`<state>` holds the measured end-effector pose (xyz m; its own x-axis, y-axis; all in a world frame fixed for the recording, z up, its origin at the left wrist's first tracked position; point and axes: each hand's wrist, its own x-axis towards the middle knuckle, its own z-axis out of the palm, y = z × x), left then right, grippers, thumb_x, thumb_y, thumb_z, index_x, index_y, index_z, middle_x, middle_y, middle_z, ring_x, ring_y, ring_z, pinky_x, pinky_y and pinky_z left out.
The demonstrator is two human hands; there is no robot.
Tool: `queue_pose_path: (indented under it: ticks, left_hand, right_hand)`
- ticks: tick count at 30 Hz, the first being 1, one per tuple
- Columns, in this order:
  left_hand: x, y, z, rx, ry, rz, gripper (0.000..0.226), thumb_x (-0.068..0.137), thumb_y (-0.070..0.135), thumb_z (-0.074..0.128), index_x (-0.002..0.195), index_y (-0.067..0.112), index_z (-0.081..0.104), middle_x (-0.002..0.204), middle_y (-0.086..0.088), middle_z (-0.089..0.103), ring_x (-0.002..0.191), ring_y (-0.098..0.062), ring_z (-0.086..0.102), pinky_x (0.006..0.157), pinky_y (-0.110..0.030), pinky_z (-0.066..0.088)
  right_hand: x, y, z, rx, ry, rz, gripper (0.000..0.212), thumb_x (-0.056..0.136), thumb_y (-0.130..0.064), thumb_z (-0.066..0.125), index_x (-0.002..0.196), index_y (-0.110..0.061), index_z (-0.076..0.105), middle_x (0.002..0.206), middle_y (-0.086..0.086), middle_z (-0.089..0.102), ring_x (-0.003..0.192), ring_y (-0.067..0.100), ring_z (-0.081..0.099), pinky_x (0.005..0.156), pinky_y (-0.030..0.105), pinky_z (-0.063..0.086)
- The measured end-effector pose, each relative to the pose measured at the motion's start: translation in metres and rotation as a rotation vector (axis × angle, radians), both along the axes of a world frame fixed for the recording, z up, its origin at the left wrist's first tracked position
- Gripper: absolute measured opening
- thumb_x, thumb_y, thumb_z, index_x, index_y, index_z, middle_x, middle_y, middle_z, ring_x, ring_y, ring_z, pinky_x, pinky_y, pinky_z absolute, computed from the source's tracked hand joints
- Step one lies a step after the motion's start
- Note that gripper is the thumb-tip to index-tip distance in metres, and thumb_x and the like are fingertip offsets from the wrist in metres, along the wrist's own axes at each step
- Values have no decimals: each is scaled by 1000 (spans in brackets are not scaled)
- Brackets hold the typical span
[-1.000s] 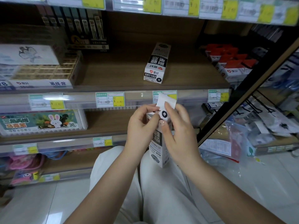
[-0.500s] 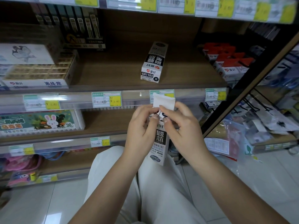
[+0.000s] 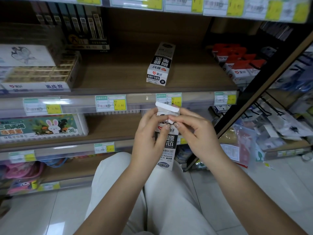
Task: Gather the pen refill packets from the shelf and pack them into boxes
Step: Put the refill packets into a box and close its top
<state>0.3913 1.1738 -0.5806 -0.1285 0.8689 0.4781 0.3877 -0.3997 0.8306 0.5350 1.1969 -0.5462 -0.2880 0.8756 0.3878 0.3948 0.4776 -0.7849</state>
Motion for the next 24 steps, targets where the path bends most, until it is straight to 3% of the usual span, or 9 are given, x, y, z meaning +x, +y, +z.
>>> queue_pose_path:
  ticks: [4, 8, 12, 14, 17, 21, 24]
  left_hand:
    - [1, -1, -2, 37, 96, -11, 28, 92, 23, 53, 117, 15, 62, 137, 0, 41, 127, 21, 24, 97, 3, 19]
    - [4, 0, 3, 55, 144, -16, 35, 91, 29, 47, 119, 13, 61, 141, -2, 42, 128, 4, 33, 96, 1, 25]
    - [7, 1, 3, 76, 196, 10, 31, 91, 30, 47, 115, 14, 57, 143, -11, 43, 118, -6, 42, 83, -21, 43]
    - [7, 3, 2, 89, 243, 27, 29, 91, 29, 46, 115, 15, 54, 144, -14, 43, 113, -12, 46, 77, -30, 49]
    - [5, 7, 1, 99, 336, 36, 29, 91, 29, 44, 119, 22, 46, 144, -15, 42, 113, -21, 49, 66, -36, 55]
    - [7, 9, -3, 94, 311, 46, 30, 91, 26, 44, 121, 24, 45, 144, -15, 42, 117, -24, 51, 71, -38, 55]
    - [8, 10, -5, 135, 257, 53, 23, 91, 23, 44, 114, 19, 48, 142, -15, 44, 124, -7, 38, 80, -27, 47]
  right_hand:
    - [2, -1, 1, -49, 24, -14, 18, 87, -16, 54, 98, -18, 67, 128, 0, 59, 118, 2, 55, 95, 17, 44]
    - [3, -1, -1, -43, 27, -40, 12, 87, -16, 53, 88, -28, 50, 125, -11, 57, 111, -2, 58, 91, 21, 48]
    - [0, -3, -1, -24, 48, -56, 30, 87, -11, 53, 93, -36, 38, 118, -15, 58, 113, -1, 57, 92, 26, 51]
    - [-1, -4, 1, -19, 29, -51, 38, 87, -11, 52, 109, -39, 42, 120, -15, 58, 116, 0, 56, 94, 25, 49]
    - [0, -2, 1, 98, -110, -54, 44, 90, -8, 49, 129, -27, 52, 119, -12, 58, 113, 5, 56, 95, 25, 47]
    - [-3, -1, 2, 170, -120, -43, 30, 90, -12, 51, 118, -11, 61, 112, -9, 59, 106, 6, 56, 91, 18, 44]
    - [-12, 4, 7, 160, -99, -77, 22, 88, -19, 51, 104, -11, 64, 97, -7, 62, 89, 9, 57, 79, 24, 47]
